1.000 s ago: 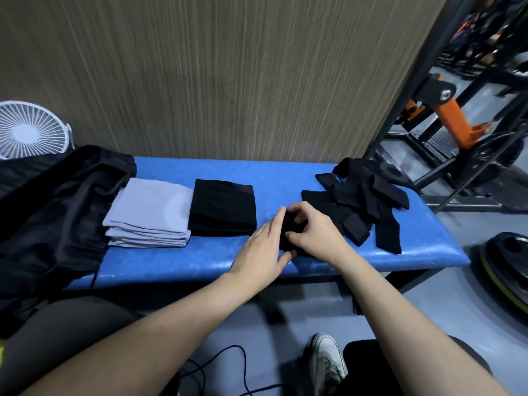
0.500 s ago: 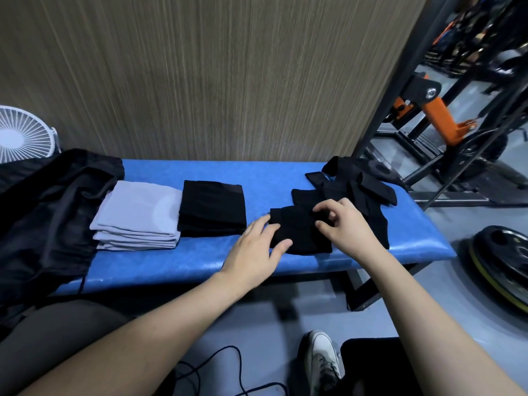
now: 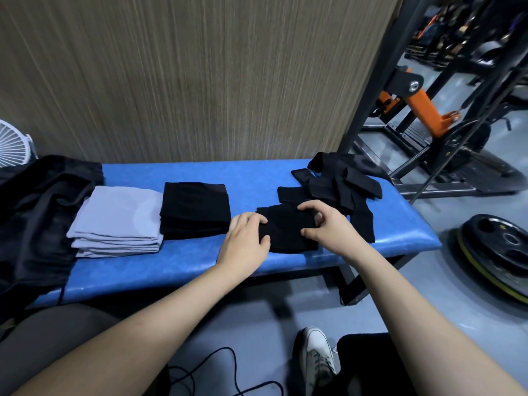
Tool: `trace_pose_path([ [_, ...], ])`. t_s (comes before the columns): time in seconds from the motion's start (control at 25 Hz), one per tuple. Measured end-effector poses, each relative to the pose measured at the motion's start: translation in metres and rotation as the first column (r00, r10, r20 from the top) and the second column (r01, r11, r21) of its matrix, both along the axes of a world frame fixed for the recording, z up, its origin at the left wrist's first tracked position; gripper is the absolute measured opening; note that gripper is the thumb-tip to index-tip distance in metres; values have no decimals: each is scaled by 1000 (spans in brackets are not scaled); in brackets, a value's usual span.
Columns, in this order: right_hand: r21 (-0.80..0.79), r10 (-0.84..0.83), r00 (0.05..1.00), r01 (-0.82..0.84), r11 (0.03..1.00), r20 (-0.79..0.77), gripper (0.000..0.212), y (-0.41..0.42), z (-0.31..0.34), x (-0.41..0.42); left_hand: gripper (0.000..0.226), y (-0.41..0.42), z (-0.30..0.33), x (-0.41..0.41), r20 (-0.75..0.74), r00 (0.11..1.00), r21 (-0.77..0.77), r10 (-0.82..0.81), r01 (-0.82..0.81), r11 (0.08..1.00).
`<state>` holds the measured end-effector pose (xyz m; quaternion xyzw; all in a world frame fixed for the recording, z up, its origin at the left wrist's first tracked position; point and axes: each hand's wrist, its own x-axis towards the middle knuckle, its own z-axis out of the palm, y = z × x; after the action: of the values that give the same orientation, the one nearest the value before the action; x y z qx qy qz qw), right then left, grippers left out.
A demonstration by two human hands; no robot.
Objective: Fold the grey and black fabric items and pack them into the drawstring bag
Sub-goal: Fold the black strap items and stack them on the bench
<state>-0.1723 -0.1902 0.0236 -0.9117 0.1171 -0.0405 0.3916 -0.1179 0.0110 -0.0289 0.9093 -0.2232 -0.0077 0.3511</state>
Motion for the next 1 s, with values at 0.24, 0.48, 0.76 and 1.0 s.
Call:
trace_pose_path([
  [0.24,101,71,993,-81,992,99,42,4,5,-5,63,-4,19,16,-247,968,-154,-46,7,988],
  [0.48,60,108,969,-124,990,223,40,-4,12,-13,62,-17,19,25,-307,944,-178,-122,69,982],
  [0.76,203,213,931,-279,938,297,32,-9,18,-24,80,-26,26,38,-420,793,-455,-441,236,858],
  [1.0,408,134,926,-282,868,353,31,-10,24,-29,31,-26,33,29,-469,706,-575,-531,213,790],
])
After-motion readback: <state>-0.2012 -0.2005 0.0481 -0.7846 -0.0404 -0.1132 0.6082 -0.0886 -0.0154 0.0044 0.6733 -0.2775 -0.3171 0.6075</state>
